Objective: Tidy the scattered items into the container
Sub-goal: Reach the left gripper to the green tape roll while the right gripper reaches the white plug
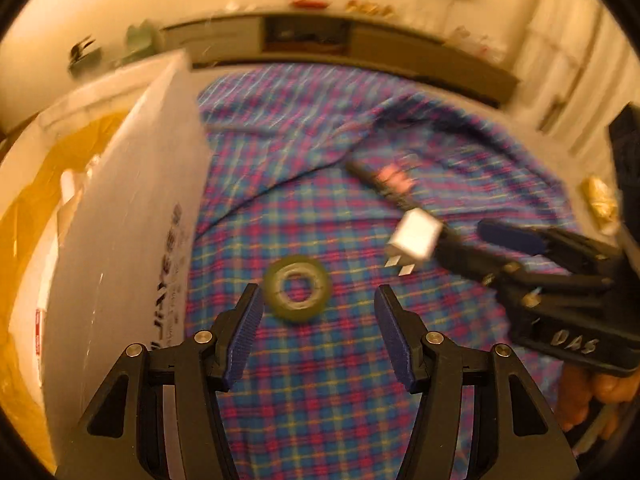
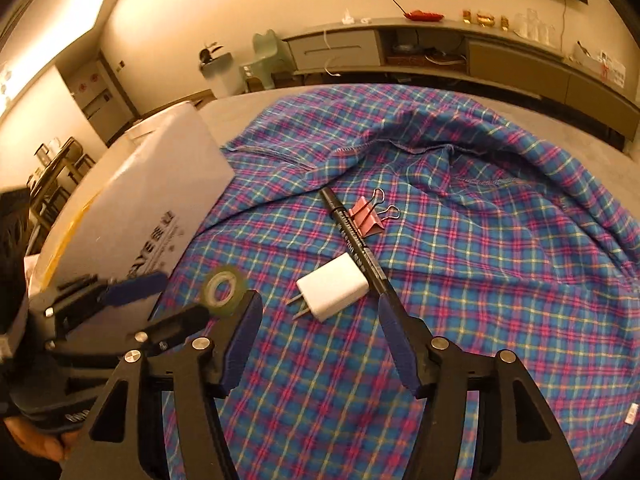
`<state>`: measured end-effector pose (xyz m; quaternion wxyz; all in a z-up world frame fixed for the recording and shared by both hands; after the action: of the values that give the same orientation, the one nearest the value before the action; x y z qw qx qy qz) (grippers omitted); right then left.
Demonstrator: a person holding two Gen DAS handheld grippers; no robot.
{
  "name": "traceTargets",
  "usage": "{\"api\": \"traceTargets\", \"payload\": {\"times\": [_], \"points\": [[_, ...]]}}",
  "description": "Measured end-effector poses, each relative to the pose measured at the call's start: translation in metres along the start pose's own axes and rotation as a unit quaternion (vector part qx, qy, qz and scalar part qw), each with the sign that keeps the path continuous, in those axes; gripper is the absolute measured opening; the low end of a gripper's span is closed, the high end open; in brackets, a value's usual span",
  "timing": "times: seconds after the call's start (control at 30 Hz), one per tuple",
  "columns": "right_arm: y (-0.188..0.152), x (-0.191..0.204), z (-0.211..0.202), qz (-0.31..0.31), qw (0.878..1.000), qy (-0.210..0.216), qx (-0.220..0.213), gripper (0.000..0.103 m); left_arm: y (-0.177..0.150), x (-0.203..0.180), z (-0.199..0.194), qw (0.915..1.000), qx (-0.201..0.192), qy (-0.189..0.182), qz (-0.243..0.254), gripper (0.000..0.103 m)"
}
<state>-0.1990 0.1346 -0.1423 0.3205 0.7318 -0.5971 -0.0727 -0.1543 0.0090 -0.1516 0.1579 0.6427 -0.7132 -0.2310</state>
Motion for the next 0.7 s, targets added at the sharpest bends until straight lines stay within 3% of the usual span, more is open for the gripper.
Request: {"api": "traceTargets", "payload": {"times": [0.2,0.23,0.27,0.4,0.57,0.7], "points": [[0.008,0.004,0.028,-0.01,1.0,-0.017,0.009,0.062,0.0,0.011,0.027,0.9997,0.018,0.017,0.005,0.061],[0.007,0.004,0.032,-0.014,1.0,-0.019,0.01,0.06,-0.001,0.011,0.03,0.9996,0.019,0.02,0.008,0.061],[0.007,0.003,0.035,-0.019,1.0,-0.02,0.014,0.051,-0.002,0.011,0.035,0.9995,0.022,0.022,0.011,0.062],[0.006,-0.002,0.036,-0.032,0.999,-0.017,0.026,0.051,0.002,0.014,0.041,0.9998,0.016,0.014,0.001,0.063],[-0.001,-0.011,0.03,-0.036,0.998,-0.021,0.04,0.051,0.004,0.013,0.045,0.9996,0.024,-0.005,-0.014,0.062],[-0.01,-0.022,0.019,-0.04,0.997,-0.029,0.054,0.05,0.001,-0.004,0.041,0.9981,0.03,-0.054,-0.002,0.063]]}}
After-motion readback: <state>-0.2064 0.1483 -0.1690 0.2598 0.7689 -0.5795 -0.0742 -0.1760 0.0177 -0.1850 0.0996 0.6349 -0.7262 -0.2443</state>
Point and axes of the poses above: each gripper's, at about its wrist camera, not at the fingertips, and z roughly the way its jaws point, x to its left, y to its top, the point moved 7 cm from there along z, roughly the way its jaws point, and after that the axes turned 3 degrees about z, right-handed, at the moved point
